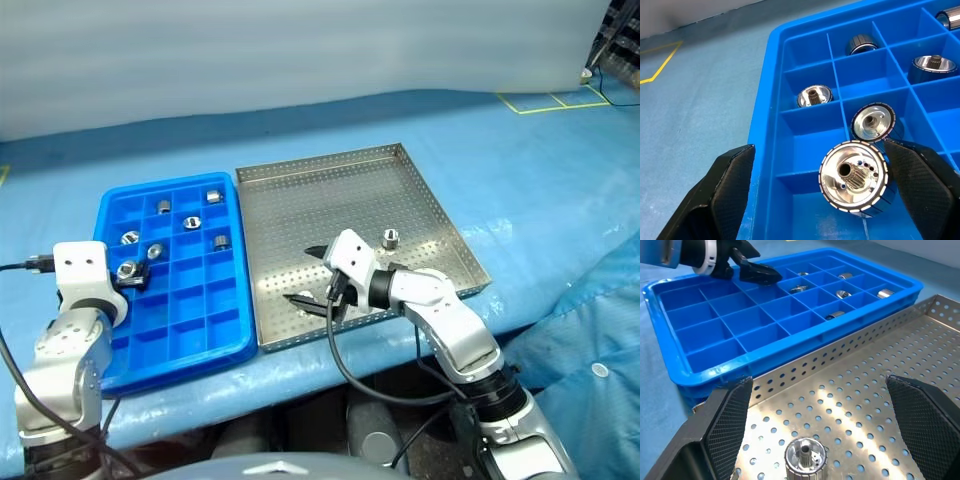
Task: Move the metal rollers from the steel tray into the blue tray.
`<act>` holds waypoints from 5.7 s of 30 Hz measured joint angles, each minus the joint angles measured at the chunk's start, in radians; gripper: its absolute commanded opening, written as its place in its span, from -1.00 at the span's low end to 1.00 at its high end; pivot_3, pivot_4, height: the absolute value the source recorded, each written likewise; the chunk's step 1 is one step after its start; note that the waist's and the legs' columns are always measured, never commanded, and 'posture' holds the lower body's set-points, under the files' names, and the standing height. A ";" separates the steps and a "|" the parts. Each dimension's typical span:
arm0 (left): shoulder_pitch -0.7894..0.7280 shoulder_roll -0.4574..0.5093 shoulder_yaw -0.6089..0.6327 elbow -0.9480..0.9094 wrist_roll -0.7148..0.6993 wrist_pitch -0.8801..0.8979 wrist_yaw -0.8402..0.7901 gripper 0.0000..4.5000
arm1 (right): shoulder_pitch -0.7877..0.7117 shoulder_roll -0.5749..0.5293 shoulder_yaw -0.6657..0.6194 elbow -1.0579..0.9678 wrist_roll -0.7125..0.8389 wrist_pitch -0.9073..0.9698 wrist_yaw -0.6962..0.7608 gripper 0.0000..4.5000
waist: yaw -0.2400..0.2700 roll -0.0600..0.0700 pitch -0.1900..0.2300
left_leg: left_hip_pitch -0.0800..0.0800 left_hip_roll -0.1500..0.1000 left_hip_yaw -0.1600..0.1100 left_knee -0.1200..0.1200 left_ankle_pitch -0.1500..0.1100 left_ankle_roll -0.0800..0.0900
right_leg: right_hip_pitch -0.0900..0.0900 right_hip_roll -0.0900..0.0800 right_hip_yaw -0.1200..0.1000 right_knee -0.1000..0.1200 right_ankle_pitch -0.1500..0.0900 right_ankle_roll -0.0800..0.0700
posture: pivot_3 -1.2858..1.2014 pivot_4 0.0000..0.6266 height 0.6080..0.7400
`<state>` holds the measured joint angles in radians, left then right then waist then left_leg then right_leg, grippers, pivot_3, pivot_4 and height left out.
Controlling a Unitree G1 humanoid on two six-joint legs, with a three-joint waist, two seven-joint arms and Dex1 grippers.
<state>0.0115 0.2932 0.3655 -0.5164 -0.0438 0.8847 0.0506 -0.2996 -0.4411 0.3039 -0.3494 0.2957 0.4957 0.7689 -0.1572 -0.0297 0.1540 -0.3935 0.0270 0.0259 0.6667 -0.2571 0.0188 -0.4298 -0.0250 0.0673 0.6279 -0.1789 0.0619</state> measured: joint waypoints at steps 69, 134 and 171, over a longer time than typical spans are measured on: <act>-0.138 0.366 -0.611 0.042 -0.151 -0.021 -0.603 -0.06 | 0.193 -0.105 -0.164 -0.170 -0.054 0.081 -0.165 1.00 | -0.253 -0.002 0.000 | 0.000 0.000 0.000 -0.003 -0.001 0.000 | -0.001 -0.002 0.006 0.000 -0.004 0.005 | -0.30 -0.52 1.00; 0.273 0.053 0.142 -0.435 -0.331 0.255 -0.227 0.99 | -0.083 0.056 0.078 0.140 -0.024 -0.006 0.081 1.00 | 0.129 -0.004 0.002 | 0.000 -0.001 -0.002 0.001 0.000 -0.001 | 0.000 -0.001 -0.003 0.000 -0.005 -0.003 | 0.03 -0.52 1.00; -0.456 -0.018 -0.659 0.558 -0.105 -0.261 -0.583 0.99 | 0.251 -0.110 -0.227 -0.216 -0.176 0.145 -0.254 1.00 | -0.288 0.000 0.001 | -0.001 -0.004 -0.002 0.005 -0.005 0.003 | 0.003 -0.001 0.006 0.000 -0.004 0.010 | -0.39 -0.52 1.00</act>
<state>-0.4441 0.2751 -0.2937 0.0420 -0.1490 0.6239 -0.5325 -0.0482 -0.5509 0.0768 -0.5655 0.1201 0.6409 0.5148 -0.4453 -0.0300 0.1550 -0.3942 0.0226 0.0244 0.6719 -0.2619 0.0221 -0.4268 -0.0257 0.0736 0.6283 -0.1830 0.0717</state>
